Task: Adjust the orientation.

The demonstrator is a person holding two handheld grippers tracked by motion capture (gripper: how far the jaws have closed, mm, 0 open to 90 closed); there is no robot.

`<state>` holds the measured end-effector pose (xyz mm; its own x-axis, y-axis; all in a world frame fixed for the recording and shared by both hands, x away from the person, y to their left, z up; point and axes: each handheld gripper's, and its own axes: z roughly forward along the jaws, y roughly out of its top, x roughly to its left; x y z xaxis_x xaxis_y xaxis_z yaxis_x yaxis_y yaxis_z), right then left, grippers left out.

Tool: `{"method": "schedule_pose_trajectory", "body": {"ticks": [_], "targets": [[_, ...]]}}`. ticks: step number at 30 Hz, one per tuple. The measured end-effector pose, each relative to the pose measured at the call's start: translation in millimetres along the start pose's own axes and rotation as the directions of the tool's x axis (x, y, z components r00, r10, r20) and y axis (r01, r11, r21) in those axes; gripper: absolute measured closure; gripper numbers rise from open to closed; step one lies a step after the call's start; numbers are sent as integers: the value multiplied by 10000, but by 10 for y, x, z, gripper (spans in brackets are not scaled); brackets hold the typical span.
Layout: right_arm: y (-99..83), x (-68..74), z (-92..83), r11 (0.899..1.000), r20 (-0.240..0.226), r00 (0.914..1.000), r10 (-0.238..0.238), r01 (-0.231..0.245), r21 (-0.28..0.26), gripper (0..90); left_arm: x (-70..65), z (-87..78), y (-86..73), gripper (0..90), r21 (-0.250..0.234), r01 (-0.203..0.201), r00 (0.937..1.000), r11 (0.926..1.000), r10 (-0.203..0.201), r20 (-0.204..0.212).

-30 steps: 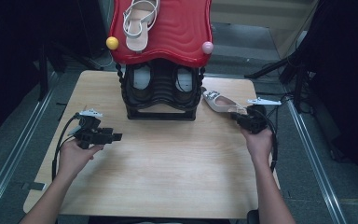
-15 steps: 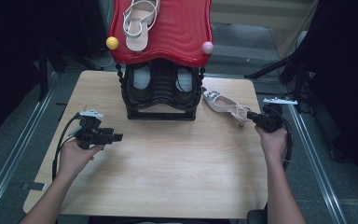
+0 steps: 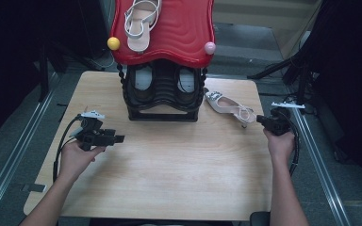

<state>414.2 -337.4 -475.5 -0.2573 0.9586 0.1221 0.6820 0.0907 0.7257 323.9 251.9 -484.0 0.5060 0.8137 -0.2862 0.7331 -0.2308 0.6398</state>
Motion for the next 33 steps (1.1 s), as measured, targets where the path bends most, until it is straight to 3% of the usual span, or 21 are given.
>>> {"method": "schedule_pose_trajectory", "body": {"ticks": [6,12,33], "targets": [[-48,5,25,9998,-4,9999,148,-148,-94,900,12,3,0,440,15,56,10000,10000,-56,19],[-74,75,4,9998,87,9998,-156,157,-77,900,24,10,-2,438,72,99,9999,9999,-99,16],[-181,314,-67,9999,-404,9991,-135,138,83,900,42,42,30,438,126,49,9999,9999,-50,87]]}}
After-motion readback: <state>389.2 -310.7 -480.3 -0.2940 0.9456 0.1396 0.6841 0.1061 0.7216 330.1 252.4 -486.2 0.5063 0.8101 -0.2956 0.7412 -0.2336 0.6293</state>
